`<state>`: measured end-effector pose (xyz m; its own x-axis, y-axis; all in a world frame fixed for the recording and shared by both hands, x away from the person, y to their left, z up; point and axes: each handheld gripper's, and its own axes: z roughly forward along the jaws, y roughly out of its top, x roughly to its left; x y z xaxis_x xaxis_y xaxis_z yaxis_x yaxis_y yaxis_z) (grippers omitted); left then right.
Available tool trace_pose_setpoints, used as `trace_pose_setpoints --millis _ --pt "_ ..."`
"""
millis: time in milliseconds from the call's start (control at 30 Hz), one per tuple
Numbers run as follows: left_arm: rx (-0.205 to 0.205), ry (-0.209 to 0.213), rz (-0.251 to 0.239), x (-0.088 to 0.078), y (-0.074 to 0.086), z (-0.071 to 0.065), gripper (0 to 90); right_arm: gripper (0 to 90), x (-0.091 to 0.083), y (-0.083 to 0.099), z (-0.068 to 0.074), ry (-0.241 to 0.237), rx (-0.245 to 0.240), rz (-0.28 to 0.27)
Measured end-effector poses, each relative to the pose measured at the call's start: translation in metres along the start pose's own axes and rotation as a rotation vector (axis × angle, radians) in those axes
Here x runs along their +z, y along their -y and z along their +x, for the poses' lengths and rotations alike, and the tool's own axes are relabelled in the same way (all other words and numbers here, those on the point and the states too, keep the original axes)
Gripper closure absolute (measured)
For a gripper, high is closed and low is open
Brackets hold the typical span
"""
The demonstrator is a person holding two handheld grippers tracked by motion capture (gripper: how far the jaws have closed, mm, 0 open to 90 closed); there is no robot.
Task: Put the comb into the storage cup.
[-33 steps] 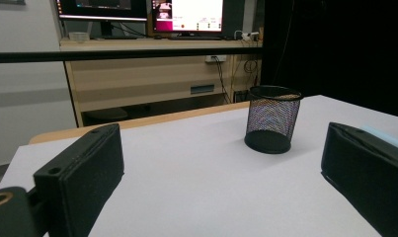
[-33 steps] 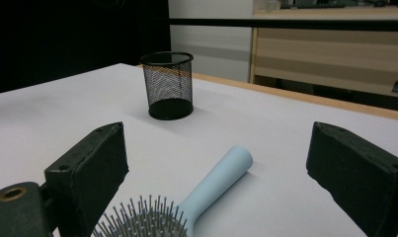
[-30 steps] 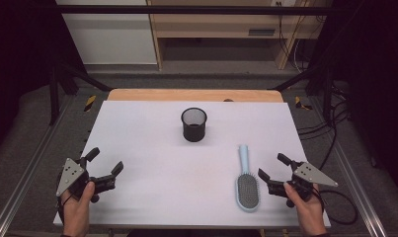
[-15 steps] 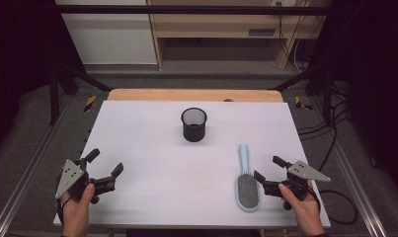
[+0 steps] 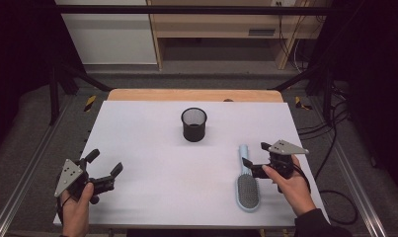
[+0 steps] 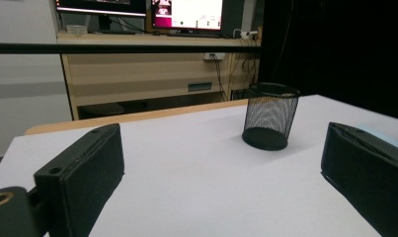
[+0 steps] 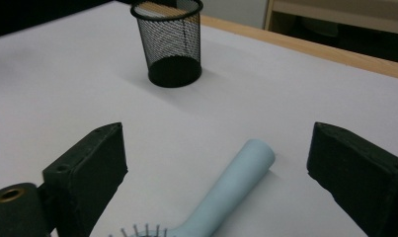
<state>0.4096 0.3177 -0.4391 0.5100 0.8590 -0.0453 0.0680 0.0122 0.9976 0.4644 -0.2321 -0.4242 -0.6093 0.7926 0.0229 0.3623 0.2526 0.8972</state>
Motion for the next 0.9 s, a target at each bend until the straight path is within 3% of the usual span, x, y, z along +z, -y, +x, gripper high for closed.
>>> trace_pose_setpoints --millis 200,333,500,633,767,900 --pt "-0.041 -0.005 -0.017 -0.002 -0.001 0.004 2.8 10.8 0.017 -0.014 -0.005 -0.003 -0.023 0.078" --pt "-0.037 -0.006 -0.013 -0.001 0.0 0.004 2.8 12.6 0.023 -0.019 -0.008 0.012 -0.025 0.1" --pt "-0.002 -0.022 0.004 -0.001 0.001 0.004 2.9 18.6 0.038 -0.023 -0.012 0.027 -0.023 0.164" --pt "0.023 -0.038 0.009 -0.004 0.0 0.005 2.9 33.8 0.043 -0.023 -0.014 0.028 -0.005 0.172" --pt "0.015 -0.042 0.01 -0.003 0.001 0.007 2.9 49.0 0.048 -0.021 -0.016 0.02 -0.015 0.201" --pt "0.021 -0.039 0.014 -0.001 -0.001 0.007 2.9 63.8 0.053 -0.018 -0.017 0.042 -0.018 0.246"
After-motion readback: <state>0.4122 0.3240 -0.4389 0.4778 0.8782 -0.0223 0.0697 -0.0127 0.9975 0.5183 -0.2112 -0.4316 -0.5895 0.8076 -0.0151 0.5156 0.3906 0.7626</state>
